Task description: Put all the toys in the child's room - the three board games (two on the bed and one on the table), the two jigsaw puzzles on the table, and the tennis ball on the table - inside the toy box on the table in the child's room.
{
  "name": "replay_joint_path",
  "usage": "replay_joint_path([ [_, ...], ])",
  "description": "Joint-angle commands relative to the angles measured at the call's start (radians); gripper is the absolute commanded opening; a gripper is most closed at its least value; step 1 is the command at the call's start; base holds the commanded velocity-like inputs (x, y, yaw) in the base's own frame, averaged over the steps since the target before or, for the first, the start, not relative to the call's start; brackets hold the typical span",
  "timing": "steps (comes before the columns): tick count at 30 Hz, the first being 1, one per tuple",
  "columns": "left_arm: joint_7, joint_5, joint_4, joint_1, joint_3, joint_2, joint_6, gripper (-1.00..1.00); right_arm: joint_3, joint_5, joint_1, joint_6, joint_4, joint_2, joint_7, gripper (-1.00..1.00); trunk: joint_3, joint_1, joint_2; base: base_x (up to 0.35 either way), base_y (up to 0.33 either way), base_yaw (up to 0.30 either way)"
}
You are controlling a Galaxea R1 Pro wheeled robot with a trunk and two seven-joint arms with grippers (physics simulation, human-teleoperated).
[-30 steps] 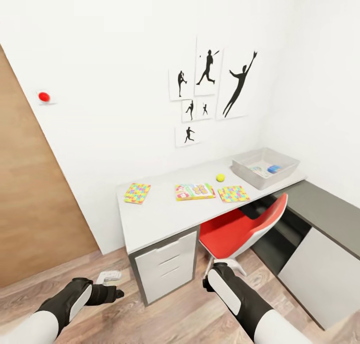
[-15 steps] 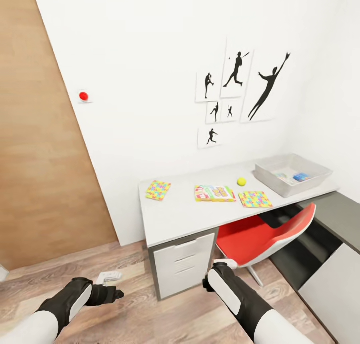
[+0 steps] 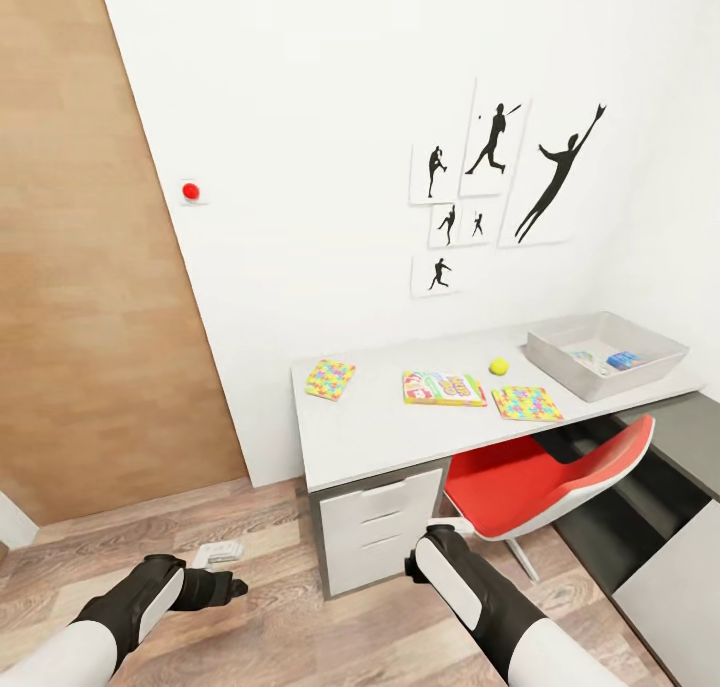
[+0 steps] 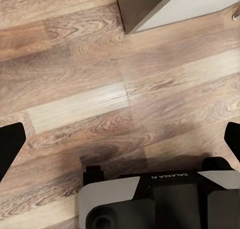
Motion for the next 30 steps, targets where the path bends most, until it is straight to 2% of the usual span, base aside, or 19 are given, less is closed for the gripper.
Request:
replay_joint_path([
  [1,0.001,0.007,-0.001,-0.001,-0.006,0.001,0.005,1.00,0.018,-0.009,-0.002,0.003,0.000,0.000,-0.009,1.00,-0.002,0.001,-0.002,0.000,0.000,0.004],
  [6,0.001,0.007,-0.001,-0.001,-0.006,0.001,0.005,1.00,0.068,-0.009,-0.003,0.003,-0.001,0.000,-0.007,1.00,-0.002,0.001,-0.002,0.000,0.000,0.001],
  [9,0.001,0.007,-0.001,-0.001,-0.006,0.001,0.005,1.00,0.076,-0.009,-0.003,0.001,-0.002,0.000,-0.007,1.00,-0.002,0.001,-0.002,0.000,0.000,0.000],
  [30,0.000,0.006,-0.001,-0.001,-0.006,0.001,0.006,1.00,0.076,-0.012,-0.006,-0.006,-0.006,0.000,-0.008,1.00,-0.002,0.001,-0.002,0.000,0.000,0.000],
])
